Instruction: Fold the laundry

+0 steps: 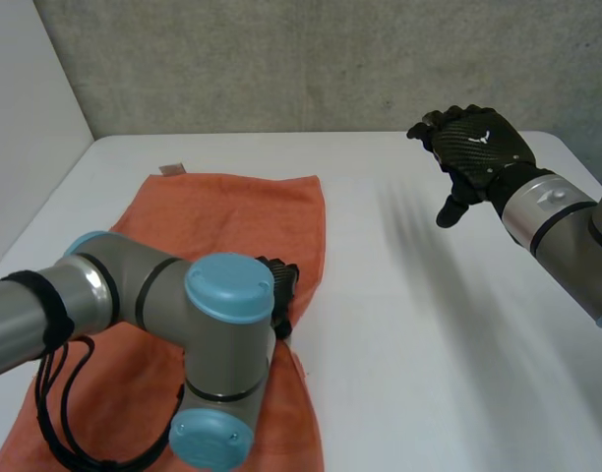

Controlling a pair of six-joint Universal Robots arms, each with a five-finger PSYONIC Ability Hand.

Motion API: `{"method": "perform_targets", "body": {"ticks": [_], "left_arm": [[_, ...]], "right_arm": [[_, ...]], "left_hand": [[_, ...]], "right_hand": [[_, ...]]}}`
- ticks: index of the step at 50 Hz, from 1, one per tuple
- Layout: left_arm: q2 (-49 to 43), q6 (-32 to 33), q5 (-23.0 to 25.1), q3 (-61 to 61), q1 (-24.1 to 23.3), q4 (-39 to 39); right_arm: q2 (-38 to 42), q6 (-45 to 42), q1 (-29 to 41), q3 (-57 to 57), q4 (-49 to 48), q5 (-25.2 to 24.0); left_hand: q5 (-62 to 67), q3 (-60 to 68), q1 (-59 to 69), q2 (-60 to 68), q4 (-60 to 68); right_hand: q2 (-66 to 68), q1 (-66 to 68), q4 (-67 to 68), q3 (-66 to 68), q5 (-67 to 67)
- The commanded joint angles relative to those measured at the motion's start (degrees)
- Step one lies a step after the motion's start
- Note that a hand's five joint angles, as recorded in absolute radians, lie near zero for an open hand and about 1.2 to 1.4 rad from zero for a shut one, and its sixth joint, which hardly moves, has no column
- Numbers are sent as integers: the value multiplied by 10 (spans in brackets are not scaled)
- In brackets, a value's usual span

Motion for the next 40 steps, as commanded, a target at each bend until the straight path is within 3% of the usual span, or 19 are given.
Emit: {"method": "perform_targets", "body": {"ticks": [1, 2, 11, 22, 24, 25, 26, 32, 40], "left_arm": [[17, 15, 1, -4, 17, -5], [26, 15, 1, -6, 22, -5], [102, 38, 3, -46, 48, -48], [246, 42, 8, -161, 23, -25], [244, 42, 8, -164, 17, -10], [238, 43, 8, -165, 16, 7], [234, 43, 9, -162, 15, 13], [188, 34, 8, -114, 11, 31], [71, -37, 8, 9, -29, 19]], "right_arm": [[0, 0, 2, 2, 0, 0], [0, -1, 2, 2, 0, 0], [30, 3, 3, -8, 2, -6], [161, 9, 19, -104, 1, -77], [200, 10, 32, -139, 10, -81], [203, 10, 31, -139, 13, -79], [204, 10, 31, -138, 16, -77], [199, 10, 25, -112, 20, -43], [169, 8, 23, -73, 20, -23]], "left_hand": [[286, 279, 268, 277, 280], [362, 355, 344, 354, 356], [363, 356, 345, 355, 357], [363, 356, 345, 355, 357], [292, 285, 274, 284, 286], [41, 34, 23, 33, 35], [14, 7, -4, 6, 8], [-5, -12, -23, -13, -11], [-64, -71, -82, -72, -70]], "right_hand": [[-25, -17, -32, -20, -32], [-25, -17, -32, -20, -32], [-25, -17, -32, -20, -32], [-25, -17, -32, -20, -32], [-25, -17, -32, -20, -32], [-25, -17, -32, -20, -32], [-25, -17, -32, -20, -32], [-25, -17, -32, -20, -32], [-25, -17, -32, -20, -32]]}}
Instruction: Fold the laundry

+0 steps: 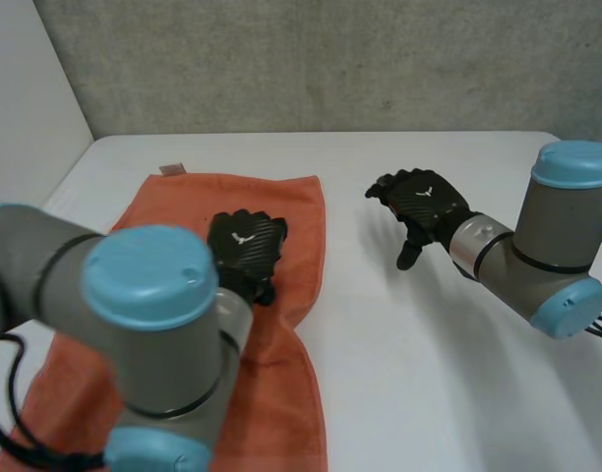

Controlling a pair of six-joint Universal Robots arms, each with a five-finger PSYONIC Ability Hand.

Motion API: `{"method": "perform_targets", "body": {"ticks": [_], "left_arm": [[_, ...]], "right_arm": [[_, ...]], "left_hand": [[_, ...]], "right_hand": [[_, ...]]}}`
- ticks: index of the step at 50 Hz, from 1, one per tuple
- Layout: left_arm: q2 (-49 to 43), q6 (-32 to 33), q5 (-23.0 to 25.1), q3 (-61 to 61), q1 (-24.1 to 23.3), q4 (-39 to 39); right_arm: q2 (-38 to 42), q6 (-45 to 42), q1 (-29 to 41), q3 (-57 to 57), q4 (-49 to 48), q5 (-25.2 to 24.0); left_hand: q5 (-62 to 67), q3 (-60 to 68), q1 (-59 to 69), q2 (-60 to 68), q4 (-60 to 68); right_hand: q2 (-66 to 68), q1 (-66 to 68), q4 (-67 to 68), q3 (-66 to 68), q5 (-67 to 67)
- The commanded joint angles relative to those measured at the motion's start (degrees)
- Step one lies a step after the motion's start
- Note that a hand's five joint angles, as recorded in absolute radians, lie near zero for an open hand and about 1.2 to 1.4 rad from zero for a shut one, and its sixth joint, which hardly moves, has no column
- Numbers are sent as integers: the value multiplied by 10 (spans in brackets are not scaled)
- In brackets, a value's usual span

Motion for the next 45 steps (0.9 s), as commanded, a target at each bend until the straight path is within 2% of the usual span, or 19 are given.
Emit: {"method": "perform_targets", "body": {"ticks": [1, 12, 20, 28, 34, 43, 44, 45], "left_arm": [[-112, -56, 1, 112, -31, -12], [-195, -57, -3, 145, -31, -32], [-187, -55, -8, 116, -18, -60], [-163, -51, -39, 89, -4, -59], [-160, -51, -44, 88, 4, -61], [-160, -18, -46, 75, 16, -62], [-159, -10, -45, 73, 18, -63], [-159, -8, -46, 73, 21, -63]], "right_arm": [[-26, 0, -3, 34, -1, 17], [-25, -6, -3, 37, -1, 20], [-27, -6, -3, 37, 0, 21], [-27, -7, -2, 38, -1, 21], [-27, -7, -2, 38, 0, 21], [-28, -7, -2, 38, -1, 22], [-28, -8, -2, 38, 0, 21], [-28, -8, -2, 38, -1, 21]], "left_hand": [[-7, -12, -15, -10, -10], [-19, -24, -27, -22, -21], [-96, -101, -105, -99, -99], [-98, -103, -106, -101, -101], [-83, -88, -91, -86, -85], [273, 269, 265, 271, 271], [385, 380, 377, 383, 383], [420, 415, 411, 417, 417]], "right_hand": [[-25, -17, -32, -20, -32], [-25, -17, -32, -20, -32], [-25, -17, -32, -20, -32], [-25, -17, -32, -20, -32], [-25, -17, -32, -20, -32], [-25, -17, -32, -20, -32], [-25, -17, -32, -20, -32], [-25, -17, -32, -20, -32]]}}
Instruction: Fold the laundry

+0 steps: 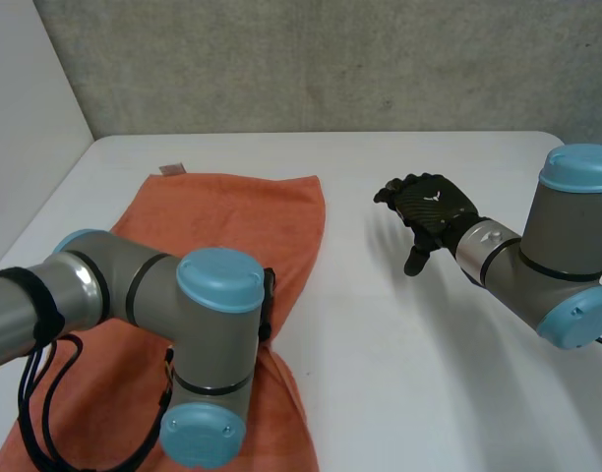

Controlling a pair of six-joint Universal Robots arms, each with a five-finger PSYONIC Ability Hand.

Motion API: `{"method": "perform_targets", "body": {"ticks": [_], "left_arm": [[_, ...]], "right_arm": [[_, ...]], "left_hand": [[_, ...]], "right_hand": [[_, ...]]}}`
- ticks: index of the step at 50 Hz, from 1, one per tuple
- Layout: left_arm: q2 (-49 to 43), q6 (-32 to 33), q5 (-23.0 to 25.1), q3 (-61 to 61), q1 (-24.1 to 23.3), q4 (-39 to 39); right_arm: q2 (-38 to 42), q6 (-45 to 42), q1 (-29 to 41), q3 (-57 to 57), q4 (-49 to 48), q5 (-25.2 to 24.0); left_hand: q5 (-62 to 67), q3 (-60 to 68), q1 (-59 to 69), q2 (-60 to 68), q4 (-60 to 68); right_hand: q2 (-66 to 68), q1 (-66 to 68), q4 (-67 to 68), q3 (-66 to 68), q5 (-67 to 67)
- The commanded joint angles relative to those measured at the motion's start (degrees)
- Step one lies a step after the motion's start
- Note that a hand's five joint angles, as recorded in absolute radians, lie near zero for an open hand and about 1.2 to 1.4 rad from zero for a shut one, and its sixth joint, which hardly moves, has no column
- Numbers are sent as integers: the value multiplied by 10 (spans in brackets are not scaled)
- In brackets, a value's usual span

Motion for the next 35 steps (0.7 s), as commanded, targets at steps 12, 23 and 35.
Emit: {"method": "perform_targets", "body": {"ticks": [12, 23, 35], "left_arm": [[132, 43, 8, -81, 30, -37], [275, 62, 8, -169, -63, -36], [344, 76, 3, -221, -84, -31]], "right_arm": [[2, 3, 3, -20, -1, -24], [59, 34, 21, -124, -3, -117], [170, 76, 110, -191, 0, -157]], "left_hand": [[365, 361, 338, 360, 360], [365, 361, 338, 360, 360], [365, 361, 338, 360, 360]], "right_hand": [[-25, -17, -32, -20, -32], [-25, -17, -32, -20, -32], [-25, -17, -32, -20, -32]]}}
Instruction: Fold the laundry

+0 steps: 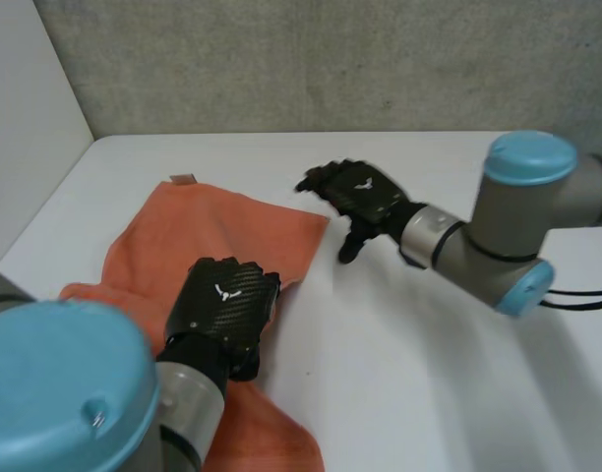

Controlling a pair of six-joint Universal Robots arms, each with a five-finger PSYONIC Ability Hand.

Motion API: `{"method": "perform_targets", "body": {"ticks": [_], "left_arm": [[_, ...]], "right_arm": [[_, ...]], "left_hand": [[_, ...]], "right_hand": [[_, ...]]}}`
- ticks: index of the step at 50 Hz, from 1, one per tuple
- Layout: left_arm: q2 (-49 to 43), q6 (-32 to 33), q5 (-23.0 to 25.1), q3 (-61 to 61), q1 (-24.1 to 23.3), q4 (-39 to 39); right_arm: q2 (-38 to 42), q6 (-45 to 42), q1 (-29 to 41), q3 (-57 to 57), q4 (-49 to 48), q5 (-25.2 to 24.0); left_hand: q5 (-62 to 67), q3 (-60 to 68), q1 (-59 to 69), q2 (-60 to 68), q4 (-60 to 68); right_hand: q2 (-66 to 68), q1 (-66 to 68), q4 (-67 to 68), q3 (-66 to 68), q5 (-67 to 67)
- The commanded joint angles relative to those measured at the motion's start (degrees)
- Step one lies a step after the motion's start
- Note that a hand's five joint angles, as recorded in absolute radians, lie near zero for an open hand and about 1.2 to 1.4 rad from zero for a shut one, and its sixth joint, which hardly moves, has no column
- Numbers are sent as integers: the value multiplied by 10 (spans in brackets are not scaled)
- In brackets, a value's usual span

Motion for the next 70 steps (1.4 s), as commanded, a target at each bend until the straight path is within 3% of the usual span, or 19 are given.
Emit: {"method": "perform_targets", "body": {"ticks": [1, 20, 26, 28, 29, 30, 31, 32, 37, 43, 48, 50, 53, 56, 64, 70], "left_arm": [[28, 2, -3, -25, 0, 3], [36, 0, -3, -36, 31, 18], [46, -1, -3, -46, 29, 20], [48, -1, -3, -50, 29, 20], [50, -1, -3, -51, 29, 20], [50, -1, -3, -52, 30, 20], [51, -1, -3, -54, 31, 20], [51, -1, -3, -54, 31, 20], [51, -1, -3, -55, 38, 20], [51, -1, -1, -52, 49, 24], [49, -3, 3, -49, 60, 52], [45, -1, 3, -46, 65, 72], [43, 0, 4, -43, 66, 86], [28, 2, 6, -36, 67, 110], [-26, 2, 54, -30, 87, 111], [-64, 3, 65, -31, 115, 110]], "right_arm": [[71, 8, 51, -29, 5, -16], [94, 26, 64, -18, 12, -4], [105, 66, 81, -31, -5, 25], [113, 80, 91, -35, -18, 39], [123, 98, 105, -36, -46, 67], [123, 98, 105, -37, -46, 67], [123, 101, 106, -37, -53, 76], [121, 108, 107, -37, -69, 95], [71, 148, 101, -33, -114, 187], [-8, 153, 82, -22, -110, 228], [-124, 61, 30, 33, -54, 225], [-166, -12, 20, 58, -12, 226], [-193, -65, 17, 78, 18, 230], [-282, -193, 17, 138, 108, 240], [-385, -235, 25, 204, 237, 273], [-353, -276, 27, 226, 316, 270]], "left_hand": [[148, 118, 151, 115, 117], [148, 118, 151, 115, 117], [148, 118, 151, 115, 117], [148, 118, 151, 115, 117], [148, 118, 151, 115, 117], [148, 118, 151, 115, 117], [148, 118, 151, 115, 117], [148, 118, 151, 115, 117], [148, 118, 151, 115, 117], [148, 118, 151, 115, 117], [148, 118, 151, 115, 117], [148, 118, 151, 115, 117], [148, 118, 151, 115, 117], [148, 118, 151, 115, 117], [148, 118, 151, 115, 117], [148, 118, 151, 115, 117]], "right_hand": [[-25, -17, -32, -20, -32], [3, 10, -5, 7, -4], [38, 46, 31, 43, 31], [79, 86, 71, 83, 72], [303, 311, 296, 308, 296], [306, 313, 298, 310, 299], [427, 435, 420, 432, 420], [673, 680, 665, 677, 666], [675, 683, 668, 680, 668], [675, 683, 668, 680, 668], [675, 683, 668, 680, 668], [675, 683, 668, 680, 668], [675, 683, 668, 680, 668], [675, 683, 668, 680, 668], [675, 683, 668, 680, 668], [675, 683, 668, 680, 668]]}}
